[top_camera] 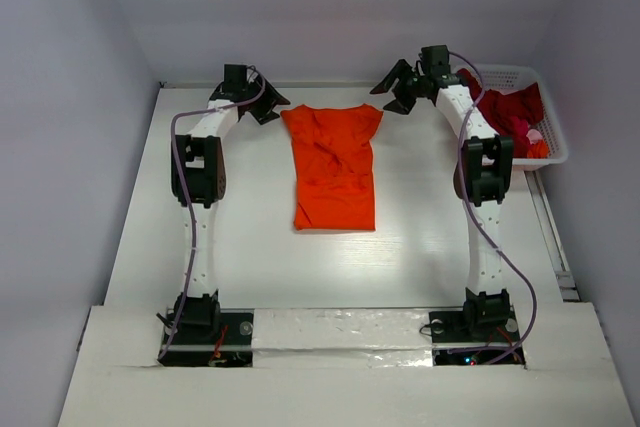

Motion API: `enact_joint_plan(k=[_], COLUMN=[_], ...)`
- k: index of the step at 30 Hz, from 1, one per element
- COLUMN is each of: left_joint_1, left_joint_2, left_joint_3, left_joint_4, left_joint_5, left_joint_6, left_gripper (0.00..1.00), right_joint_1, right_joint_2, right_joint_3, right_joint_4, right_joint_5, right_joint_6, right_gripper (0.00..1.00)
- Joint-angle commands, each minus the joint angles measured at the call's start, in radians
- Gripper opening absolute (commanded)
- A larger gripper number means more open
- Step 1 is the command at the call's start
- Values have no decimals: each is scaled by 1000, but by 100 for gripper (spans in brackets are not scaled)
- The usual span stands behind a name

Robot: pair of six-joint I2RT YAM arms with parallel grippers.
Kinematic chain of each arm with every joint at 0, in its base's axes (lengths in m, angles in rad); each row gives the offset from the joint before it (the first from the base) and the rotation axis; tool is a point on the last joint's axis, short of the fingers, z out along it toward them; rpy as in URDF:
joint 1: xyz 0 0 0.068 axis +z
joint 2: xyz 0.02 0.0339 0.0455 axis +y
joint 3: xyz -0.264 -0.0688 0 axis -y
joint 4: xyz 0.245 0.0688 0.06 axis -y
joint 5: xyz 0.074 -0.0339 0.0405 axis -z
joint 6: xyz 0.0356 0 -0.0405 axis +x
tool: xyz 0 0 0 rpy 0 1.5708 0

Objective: Fold and stack the t-shirts
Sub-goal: Grab one side of the 2/3 rectangular tshirt with both arms

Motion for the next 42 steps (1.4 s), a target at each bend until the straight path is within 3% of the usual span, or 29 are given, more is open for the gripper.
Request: enact_joint_plan(k=[1,11,22,42], left_joint_1=[-1,-10,-10,-10], left_joint_2=[4,2,-32,-41], left_joint_3=[-7,-21,-56,-68], left_joint_4=[21,2,2,2], left_joint_5=[18,16,20,30], left_joint_6=[-5,17,23,26], left_gripper=[50,50,49,48], right_joint_1=[5,5,5,5], right_joint_2=[13,32,44,136], right_joint_3=[-36,-61,-58,36], right_joint_4=[57,62,21,44], right_joint_5=[-18,-20,93,49], right_joint_6=[63,67,79,127], right_gripper=[71,71,70,65])
